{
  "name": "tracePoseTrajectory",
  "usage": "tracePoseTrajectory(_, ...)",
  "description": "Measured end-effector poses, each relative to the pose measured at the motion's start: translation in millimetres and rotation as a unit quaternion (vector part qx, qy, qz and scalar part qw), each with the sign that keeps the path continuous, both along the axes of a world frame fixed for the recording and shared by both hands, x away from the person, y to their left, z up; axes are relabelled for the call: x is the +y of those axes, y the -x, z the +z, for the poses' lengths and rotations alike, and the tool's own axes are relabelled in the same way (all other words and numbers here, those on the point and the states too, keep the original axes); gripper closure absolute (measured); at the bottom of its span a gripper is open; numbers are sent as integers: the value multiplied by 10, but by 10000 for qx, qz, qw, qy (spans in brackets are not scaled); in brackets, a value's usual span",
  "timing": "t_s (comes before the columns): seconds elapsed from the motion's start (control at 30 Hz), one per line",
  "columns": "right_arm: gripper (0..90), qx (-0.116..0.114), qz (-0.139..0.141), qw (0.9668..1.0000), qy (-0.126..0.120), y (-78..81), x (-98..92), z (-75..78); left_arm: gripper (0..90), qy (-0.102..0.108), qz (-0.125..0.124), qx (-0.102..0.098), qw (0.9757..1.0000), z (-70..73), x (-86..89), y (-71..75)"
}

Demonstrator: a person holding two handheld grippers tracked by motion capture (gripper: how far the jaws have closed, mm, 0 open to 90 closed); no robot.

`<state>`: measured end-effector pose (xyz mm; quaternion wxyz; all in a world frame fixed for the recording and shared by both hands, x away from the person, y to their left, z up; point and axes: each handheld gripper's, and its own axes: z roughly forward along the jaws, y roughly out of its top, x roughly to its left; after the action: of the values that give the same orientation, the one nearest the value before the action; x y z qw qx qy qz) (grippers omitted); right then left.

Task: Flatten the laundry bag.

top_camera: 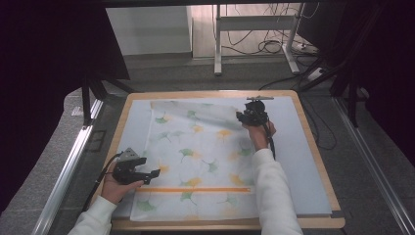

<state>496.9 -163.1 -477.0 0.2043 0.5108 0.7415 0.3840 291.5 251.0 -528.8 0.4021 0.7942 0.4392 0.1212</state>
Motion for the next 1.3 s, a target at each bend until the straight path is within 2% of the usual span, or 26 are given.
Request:
tracePoseTrajectory(0.03, 550, 0, 0, 10000, 0, 0, 0, 0, 197, 0, 0, 0, 10000, 0, 0, 0)
tracePoseTrajectory(0.1, 505, -145, -109, 9998, 71, 15, -40, 38, 197, -5, -5, 4, 10000, -2, 2, -4)
tracePoseTrajectory(0.23, 438, -119, -133, 9998, -10, 88, -136, 96, 197, -19, -17, 10, 10000, -8, 0, -10)
tracePoseTrajectory(0.27, 437, -129, 5, 9999, -95, 160, -166, 125, 197, -20, -24, 10, 10000, -7, 1, -10)
tracePoseTrajectory(0.33, 437, -151, 99, 9998, -115, 209, -178, 141, 197, -15, -46, 1, 10000, -10, 4, -15)
tracePoseTrajectory(0.4, 416, -74, 316, 9993, -182, 309, -202, 167, 198, 14, -42, -6, 10000, -6, 9, -16)
tracePoseTrajectory(0.5, 400, -5, 588, 9981, -175, 495, -220, 172, 199, 50, -54, -24, 10000, 4, 23, -13)
tracePoseTrajectory(0.53, 397, 27, 800, 9966, -183, 663, -238, 159, 217, 82, -67, 15, 9999, 13, 28, -9)
tracePoseTrajectory(0.6, 397, 39, 871, 9960, -199, 720, -244, 154, 223, 111, -102, 16, 9999, 28, 33, -3)
tracePoseTrajectory(0.7, 397, 66, 1105, 9937, -167, 935, -270, 125, 226, 140, -149, -33, 9998, 47, 37, -1)
tracePoseTrajectory(0.73, 397, 109, 1198, 9926, -136, 1070, -284, 96, 225, 144, -155, -43, 9998, 49, 37, 1)
tracePoseTrajectory(0.77, 397, 109, 1198, 9926, -136, 1070, -284, 96, 225, 145, -160, -53, 9998, 50, 36, 5)
tracePoseTrajectory(0.8, 400, 122, 1286, 9915, -165, 1206, -296, 85, 225, 148, -151, -52, 9998, 53, 34, 13)
tracePoseTrajectory(0.83, 400, 122, 1286, 9915, -165, 1206, -296, 85, 225, 152, -155, -57, 9997, 59, 35, 20)
tracePoseTrajectory(0.87, 401, 119, 1346, 9906, -211, 1344, -312, 85, 225, 173, -169, -62, 9997, 63, 32, 30)
tracePoseTrajectory(0.9, 401, 119, 1346, 9906, -211, 1344, -312, 85, 225, 173, -169, -62, 9997, 63, 32, 30)
tracePoseTrajectory(0.93, 402, 114, 1400, 9897, -266, 1488, -335, 78, 225, 165, -178, -71, 9997, 63, 28, 38)
tracePoseTrajectory(0.97, 402, 114, 1400, 9897, -266, 1488, -335, 78, 225, 134, -204, -81, 9997, 61, 27, 44)
tracePoseTrajectory(1.03, 403, 120, 1437, 9890, -328, 1631, -371, 56, 226, 134, -217, -59, 9997, 60, 12, 63)
tracePoseTrajectory(1.17, 402, 221, 1487, 9876, -455, 1951, -487, -78, 232, 178, -255, -60, 9995, 74, -24, 79)
tracePoseTrajectory(1.2, 402, 221, 1487, 9876, -455, 1951, -487, -78, 232, 176, -260, -59, 9995, 77, -36, 83)
tracePoseTrajectory(1.3, 400, 300, 1489, 9874, -440, 2101, -564, -133, 241, 140, -350, -12, 9993, 86, -70, 96)
